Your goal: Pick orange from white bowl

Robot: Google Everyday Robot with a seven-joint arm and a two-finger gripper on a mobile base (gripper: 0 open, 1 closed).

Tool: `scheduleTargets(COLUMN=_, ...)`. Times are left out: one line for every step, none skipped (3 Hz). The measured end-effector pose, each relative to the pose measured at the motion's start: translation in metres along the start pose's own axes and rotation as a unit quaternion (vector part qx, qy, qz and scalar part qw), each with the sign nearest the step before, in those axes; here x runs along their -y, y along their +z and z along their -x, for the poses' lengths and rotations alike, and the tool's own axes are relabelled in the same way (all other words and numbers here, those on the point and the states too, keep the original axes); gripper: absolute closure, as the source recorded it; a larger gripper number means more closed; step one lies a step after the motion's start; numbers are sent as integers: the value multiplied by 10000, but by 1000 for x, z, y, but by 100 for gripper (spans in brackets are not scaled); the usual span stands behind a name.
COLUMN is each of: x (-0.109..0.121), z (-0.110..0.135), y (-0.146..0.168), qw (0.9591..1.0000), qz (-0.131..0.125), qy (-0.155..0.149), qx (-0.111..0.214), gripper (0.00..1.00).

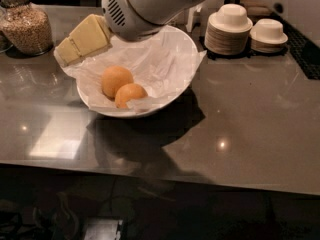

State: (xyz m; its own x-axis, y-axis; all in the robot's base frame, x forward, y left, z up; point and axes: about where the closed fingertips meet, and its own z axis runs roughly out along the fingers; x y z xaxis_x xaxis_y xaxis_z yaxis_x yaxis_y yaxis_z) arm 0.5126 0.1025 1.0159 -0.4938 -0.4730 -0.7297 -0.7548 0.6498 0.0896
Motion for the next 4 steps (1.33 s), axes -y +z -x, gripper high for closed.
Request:
scheduleTargets(x=0, z=0, y=0, qw=10000, qz=0, qy=0, qx=0, gripper=0)
scheduleTargets(x=7, z=0, y=18, qw=9999, qz=-95, qy=131, qx=-30, gripper=0)
scheduleTargets(x=20, z=5, y=53, qw=9993, qz=-193, qy=325, qx=-72, gripper=0)
scheduleTargets(x=33, z=8, y=88, qw=9984, qz=-319, qy=446, qx=-117, gripper=0)
